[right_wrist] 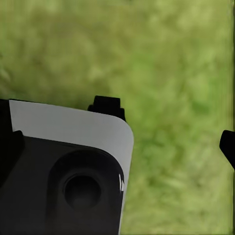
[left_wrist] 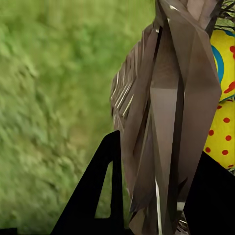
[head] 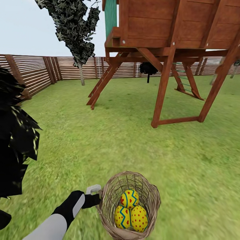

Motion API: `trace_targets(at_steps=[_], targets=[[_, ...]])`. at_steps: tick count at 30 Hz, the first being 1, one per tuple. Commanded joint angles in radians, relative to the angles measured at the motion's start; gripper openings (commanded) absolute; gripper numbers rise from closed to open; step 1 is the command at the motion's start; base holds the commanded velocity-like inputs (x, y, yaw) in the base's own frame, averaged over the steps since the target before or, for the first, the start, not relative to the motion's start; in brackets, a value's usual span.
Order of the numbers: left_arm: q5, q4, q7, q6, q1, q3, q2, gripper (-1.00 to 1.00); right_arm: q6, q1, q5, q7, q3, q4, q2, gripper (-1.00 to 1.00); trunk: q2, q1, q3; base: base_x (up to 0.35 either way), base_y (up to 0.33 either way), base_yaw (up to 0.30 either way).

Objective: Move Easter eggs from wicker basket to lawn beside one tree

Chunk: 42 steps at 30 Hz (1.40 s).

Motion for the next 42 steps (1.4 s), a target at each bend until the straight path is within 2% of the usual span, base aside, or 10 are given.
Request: trace_targets(at_steps=[1,42], targets=[[0.013,-0.002,-0.001,0.007,0.0,0.006,-0.001,-1.0,-0.006,-0.001,0.006,0.003,-0.008,0.003,-0.001,1.0,0.0,0.001,-0.001,0.319,-0.096,0.0],[0.013,-0.002,-0.001,0.007,0.0,0.006,-0.001,-1.0,-0.006,-0.001,0.007,0.003,-0.008,0.003,-0.001,1.0,0.0,0.001,-0.001,0.319,-0.096,0.0]])
